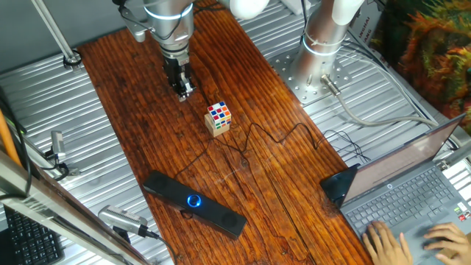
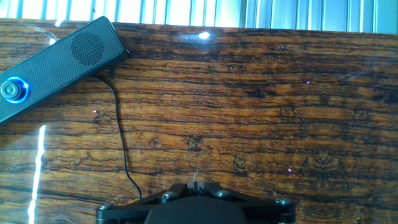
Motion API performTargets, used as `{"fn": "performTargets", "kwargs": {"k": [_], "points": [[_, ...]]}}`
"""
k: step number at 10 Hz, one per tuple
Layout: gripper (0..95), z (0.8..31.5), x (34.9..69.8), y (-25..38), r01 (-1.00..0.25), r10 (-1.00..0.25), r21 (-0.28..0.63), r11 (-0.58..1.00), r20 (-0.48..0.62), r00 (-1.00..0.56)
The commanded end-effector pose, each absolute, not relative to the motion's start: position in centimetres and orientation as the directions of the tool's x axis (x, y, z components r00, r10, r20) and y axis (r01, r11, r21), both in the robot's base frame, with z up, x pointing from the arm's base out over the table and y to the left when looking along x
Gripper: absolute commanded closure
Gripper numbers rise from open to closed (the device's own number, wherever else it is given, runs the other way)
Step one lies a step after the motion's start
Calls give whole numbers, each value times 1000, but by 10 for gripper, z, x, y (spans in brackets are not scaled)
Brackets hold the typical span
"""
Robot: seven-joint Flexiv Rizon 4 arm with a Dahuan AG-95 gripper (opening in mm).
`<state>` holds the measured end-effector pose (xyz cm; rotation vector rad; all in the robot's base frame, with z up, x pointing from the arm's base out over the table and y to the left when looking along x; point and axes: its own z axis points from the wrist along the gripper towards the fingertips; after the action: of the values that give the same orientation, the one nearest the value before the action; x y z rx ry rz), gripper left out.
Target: Turn the knob to increase the volume of the speaker
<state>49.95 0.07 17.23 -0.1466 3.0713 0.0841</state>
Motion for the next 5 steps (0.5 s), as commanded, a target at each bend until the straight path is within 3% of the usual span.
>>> {"fn": "performTargets", "kwargs": {"k": [1, 5], "points": [[950, 172, 499, 1, -102, -98, 55, 993, -71, -993], [950, 173, 499, 1, -125, -121, 62, 990, -58, -991]]}}
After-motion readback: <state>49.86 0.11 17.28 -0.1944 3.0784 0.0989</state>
